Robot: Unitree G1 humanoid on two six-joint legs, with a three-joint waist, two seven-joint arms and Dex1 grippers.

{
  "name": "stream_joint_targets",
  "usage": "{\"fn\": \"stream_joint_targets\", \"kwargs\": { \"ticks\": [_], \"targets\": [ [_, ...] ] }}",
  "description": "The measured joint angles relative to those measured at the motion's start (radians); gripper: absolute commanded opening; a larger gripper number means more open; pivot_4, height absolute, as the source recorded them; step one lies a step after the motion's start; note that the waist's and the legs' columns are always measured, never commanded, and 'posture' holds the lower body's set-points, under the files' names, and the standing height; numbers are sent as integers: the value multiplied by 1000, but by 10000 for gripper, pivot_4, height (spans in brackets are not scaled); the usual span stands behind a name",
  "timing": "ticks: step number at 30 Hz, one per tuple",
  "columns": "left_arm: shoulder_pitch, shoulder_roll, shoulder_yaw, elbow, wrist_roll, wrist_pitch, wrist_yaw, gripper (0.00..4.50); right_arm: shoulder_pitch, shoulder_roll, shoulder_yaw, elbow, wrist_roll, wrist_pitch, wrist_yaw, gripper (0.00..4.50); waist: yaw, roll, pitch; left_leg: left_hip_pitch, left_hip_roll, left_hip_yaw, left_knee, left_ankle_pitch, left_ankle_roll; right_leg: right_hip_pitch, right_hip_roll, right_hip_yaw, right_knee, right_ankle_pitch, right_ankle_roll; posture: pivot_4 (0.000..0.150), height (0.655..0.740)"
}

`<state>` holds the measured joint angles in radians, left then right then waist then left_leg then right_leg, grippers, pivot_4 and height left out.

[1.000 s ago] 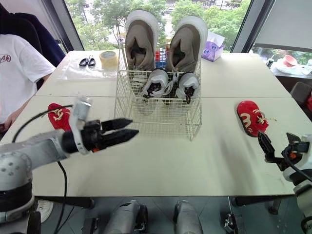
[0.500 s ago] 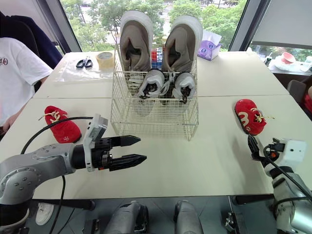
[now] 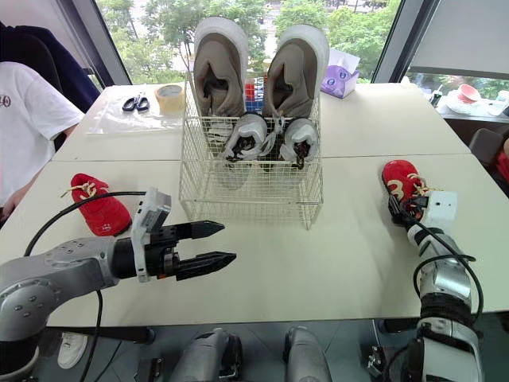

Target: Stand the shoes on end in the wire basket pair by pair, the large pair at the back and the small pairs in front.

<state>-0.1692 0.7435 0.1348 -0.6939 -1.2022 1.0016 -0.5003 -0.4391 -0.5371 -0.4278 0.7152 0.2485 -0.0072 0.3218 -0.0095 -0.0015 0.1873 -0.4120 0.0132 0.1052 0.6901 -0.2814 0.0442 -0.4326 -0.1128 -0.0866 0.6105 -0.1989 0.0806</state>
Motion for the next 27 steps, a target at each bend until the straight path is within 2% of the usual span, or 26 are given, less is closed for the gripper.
{"fn": "stream_joint_targets", "kwargs": {
  "ticks": [2,4,7,10,11,13,15,18,21,24,27],
  "targets": [
    [11,27,27,-4,-13,1,24,45000,-21,0,7,37,-8,-40,9,22215,-4,0,0,1,0,0,0,0,0,1,0,0,0,0,0,1500,7400],
    [17,48,81,-9,-3,13,131,45000,-31,0,9,58,-8,-63,19,18765,-6,-1,0,3,0,0,0,0,0,3,0,0,0,0,0,1500,7400],
    [8,121,123,5,7,46,221,45000,-27,0,7,46,1,-61,20,18520,-6,0,0,4,0,0,0,0,-1,3,0,0,0,0,0,1500,7400],
    [-51,147,223,146,-150,57,195,45000,-12,-1,-6,-113,50,-27,21,18520,-4,5,4,1,0,0,-1,1,-3,0,-1,0,1,0,1,1500,7400],
    [-85,148,254,215,-252,54,175,45000,-19,-15,-12,-181,76,-3,25,18520,-4,7,6,1,0,0,0,2,-3,-1,-1,0,2,0,1,1500,7400],
    [-190,148,332,371,-431,22,168,45000,-127,-87,-20,-320,146,75,43,18520,-5,15,14,-3,0,1,0,6,-9,-6,-2,1,4,1,1,1500,7400],
    [-299,163,366,476,-524,-7,176,45000,-303,-184,-28,-458,233,141,89,18520,-7,17,15,-5,0,2,-4,7,-10,-10,0,1,5,3,5,1500,7400],
    [-420,168,347,573,-564,-9,183,45000,-550,-257,-1,-638,387,255,208,18520,-3,12,13,-1,3,-1,-11,8,-14,-9,6,0,5,1,5,1500,7400],
    [-595,157,296,702,-575,-4,180,45000,-696,-304,184,-784,486,388,447,18520,-3,1,13,-1,6,-2,-11,7,-16,-7,10,0,3,0,4,1500,7400],
    [-734,156,257,775,-571,21,131,45000,-755,-299,355,-795,412,358,609,18520,-5,-5,14,-3,6,1,-7,4,-12,-8,8,1,2,0,4,1500,7400],
    [-802,154,233,804,-547,49,74,45000,-780,-274,439,-736,292,258,688,18520,0,-6,15,-4,0,2,-6,5,-12,-8,1,1,2,1,5,1500,7400]
  ]
}}
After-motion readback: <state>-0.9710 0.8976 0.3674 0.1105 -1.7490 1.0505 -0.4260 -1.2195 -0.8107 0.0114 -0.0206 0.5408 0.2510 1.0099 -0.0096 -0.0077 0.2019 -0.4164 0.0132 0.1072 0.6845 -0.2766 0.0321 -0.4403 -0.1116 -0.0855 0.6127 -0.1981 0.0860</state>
